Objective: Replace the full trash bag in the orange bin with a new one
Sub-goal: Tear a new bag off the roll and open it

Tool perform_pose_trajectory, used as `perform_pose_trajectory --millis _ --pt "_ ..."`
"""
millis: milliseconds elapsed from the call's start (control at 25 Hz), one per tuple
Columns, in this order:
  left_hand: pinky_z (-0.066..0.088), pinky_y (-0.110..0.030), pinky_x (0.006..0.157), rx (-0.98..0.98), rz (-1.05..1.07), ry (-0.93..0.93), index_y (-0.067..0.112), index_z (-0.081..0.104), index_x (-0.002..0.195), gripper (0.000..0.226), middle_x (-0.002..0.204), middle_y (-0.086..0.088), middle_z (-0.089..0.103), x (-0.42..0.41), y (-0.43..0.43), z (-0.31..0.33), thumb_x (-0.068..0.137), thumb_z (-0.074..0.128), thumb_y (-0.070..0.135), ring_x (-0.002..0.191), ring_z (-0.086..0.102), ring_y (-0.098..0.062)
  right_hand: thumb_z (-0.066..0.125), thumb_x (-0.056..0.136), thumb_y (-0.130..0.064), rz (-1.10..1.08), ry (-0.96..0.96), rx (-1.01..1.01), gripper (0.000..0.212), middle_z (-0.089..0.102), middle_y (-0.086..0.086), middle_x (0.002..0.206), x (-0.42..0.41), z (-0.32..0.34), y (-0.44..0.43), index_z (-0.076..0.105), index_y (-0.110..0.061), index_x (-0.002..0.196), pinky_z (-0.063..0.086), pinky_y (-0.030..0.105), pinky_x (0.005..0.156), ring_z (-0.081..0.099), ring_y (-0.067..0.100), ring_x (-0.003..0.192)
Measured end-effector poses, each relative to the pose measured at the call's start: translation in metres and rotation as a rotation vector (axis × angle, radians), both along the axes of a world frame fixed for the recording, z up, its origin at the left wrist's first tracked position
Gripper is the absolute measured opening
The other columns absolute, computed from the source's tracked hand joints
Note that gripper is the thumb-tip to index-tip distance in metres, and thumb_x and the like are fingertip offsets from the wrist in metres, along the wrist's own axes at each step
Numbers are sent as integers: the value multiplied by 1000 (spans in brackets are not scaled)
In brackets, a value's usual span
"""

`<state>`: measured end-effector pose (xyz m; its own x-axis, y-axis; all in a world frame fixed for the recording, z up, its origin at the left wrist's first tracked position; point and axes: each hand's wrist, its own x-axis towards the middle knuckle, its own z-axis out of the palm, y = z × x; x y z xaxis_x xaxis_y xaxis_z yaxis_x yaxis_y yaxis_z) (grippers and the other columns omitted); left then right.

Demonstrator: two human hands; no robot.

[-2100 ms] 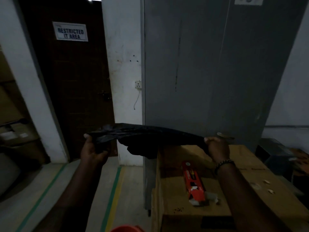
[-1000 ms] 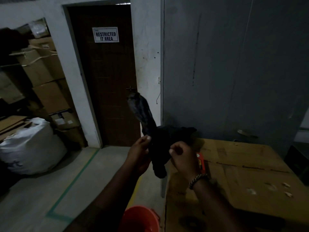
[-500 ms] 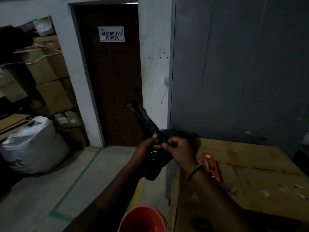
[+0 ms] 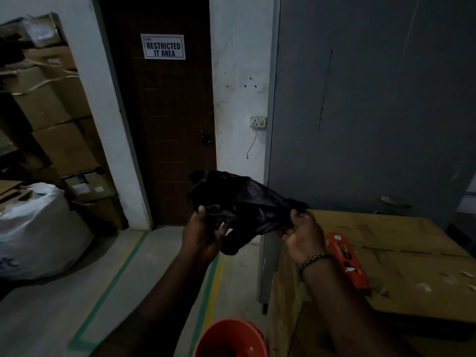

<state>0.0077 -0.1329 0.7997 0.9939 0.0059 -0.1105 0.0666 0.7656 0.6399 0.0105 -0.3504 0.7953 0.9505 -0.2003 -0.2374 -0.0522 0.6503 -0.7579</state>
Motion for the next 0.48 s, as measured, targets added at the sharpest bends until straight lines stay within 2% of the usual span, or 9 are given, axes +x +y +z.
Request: perform_pose_trajectory --millis 80,160,200,280,360,400,440,480 --pt "59 -31 72 -39 30 28 6 34 152 48 148 -9 46 6 29 -3 110 30 28 108 63 -19 42 106 -17 -79 10 122 26 62 17 128 0 2 -1 61 -5 121 51 43 82 63 28 93" --pt "61 -40 76 -100 -17 27 5 36 152 60 143 -18 53 12 61 -7 107 30 45 107 66 -33 37 108 -19 -175 20 175 39 57 17 135 -1 0 -2 52 2 138 50 40 84 61 25 89" --pt "60 -45 81 -132 -19 59 7 39 150 64 141 -20 55 15 75 -7 105 31 51 107 66 -37 36 109 -20 -219 32 186 41 57 16 133 -2 -1 -3 49 4 140 49 40 85 61 24 89" --pt "59 -48 84 -160 -1 98 10 47 146 64 137 -19 58 21 101 -8 103 35 55 114 62 -38 43 106 -17 -249 71 142 39 58 17 131 4 -6 -4 50 5 138 45 40 87 61 30 93" --pt "57 -53 91 -138 -51 77 12 62 135 61 137 -18 60 19 120 -7 101 39 57 122 61 -39 57 94 3 -304 142 110 32 62 26 122 10 -10 -3 58 9 126 41 34 79 61 40 102" --pt "54 -55 95 -84 -113 60 12 67 130 60 136 -17 62 17 127 -6 101 41 58 122 61 -40 55 91 12 -298 122 24 26 62 33 110 8 -7 0 60 11 117 40 27 76 62 38 106" --pt "53 -56 96 5 -184 51 13 69 128 57 133 -17 64 13 133 -5 100 43 56 119 62 -40 49 93 17 -291 136 79 21 59 34 95 7 -4 2 61 12 109 42 18 72 63 28 106" --pt "54 -56 95 164 -252 54 14 69 127 50 130 -16 66 8 138 -2 100 48 51 116 65 -39 43 95 19 -319 113 24 24 55 29 85 -1 -7 6 61 11 108 42 10 67 63 15 101"
